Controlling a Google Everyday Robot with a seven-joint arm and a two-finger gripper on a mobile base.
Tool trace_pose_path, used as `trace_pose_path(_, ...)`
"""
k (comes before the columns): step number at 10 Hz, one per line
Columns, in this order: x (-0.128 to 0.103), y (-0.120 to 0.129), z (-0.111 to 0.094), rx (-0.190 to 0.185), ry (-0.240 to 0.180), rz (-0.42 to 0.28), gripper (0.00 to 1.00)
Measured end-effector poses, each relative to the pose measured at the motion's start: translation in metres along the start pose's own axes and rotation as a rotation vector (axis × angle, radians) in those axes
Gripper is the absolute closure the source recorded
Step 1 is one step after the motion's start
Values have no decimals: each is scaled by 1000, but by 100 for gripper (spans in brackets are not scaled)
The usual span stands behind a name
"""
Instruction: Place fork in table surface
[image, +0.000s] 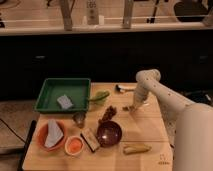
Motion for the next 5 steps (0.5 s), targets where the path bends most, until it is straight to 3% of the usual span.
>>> trace_pose_path(5,-2,3,0,-3,-4,-6,100)
